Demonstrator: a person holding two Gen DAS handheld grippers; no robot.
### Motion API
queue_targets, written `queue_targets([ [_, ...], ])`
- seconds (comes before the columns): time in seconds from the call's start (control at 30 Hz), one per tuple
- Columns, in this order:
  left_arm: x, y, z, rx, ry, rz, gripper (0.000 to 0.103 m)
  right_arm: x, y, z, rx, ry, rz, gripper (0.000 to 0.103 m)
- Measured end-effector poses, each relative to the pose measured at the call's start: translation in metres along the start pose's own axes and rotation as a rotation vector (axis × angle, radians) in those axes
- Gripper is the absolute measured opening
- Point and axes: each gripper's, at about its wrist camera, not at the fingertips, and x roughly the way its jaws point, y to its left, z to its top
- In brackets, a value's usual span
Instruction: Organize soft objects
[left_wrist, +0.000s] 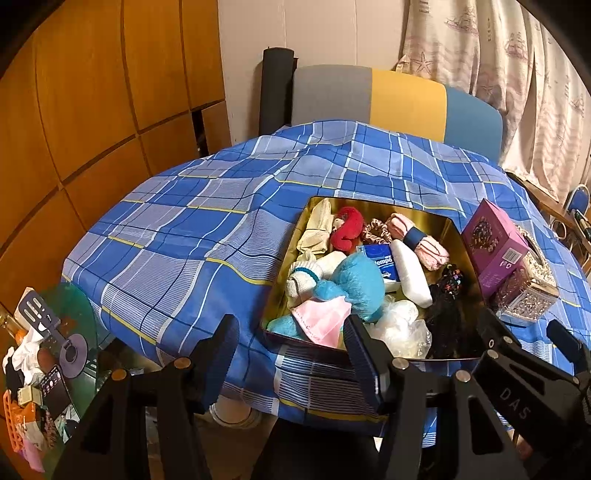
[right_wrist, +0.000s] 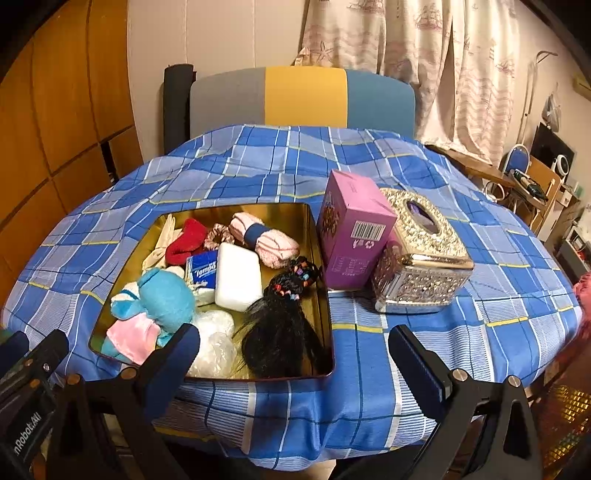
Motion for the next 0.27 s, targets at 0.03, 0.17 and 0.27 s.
queue_targets([
  [0.03, -0.0002, 0.0001, 0.0, 0.001, -0.002, 0.002, 0.06, -0.0005, -0.0002, -0.0002, 0.003, -0.002, 0.001, 0.103],
  [0.17, -0.0025, 0.0004, -0.0003, 0.005, -0.024, 0.028, 0.06, -0.0021, 0.001, 0.0001, -0.003, -0.01, -0.001, 0.103],
  [0.27, -0.0046, 0.0, -0.0003, 0.005, -0.038, 0.031, 0.06, -0.002, 0.0018, -0.0006, -0.007, -0.007, 0.003, 0.103],
])
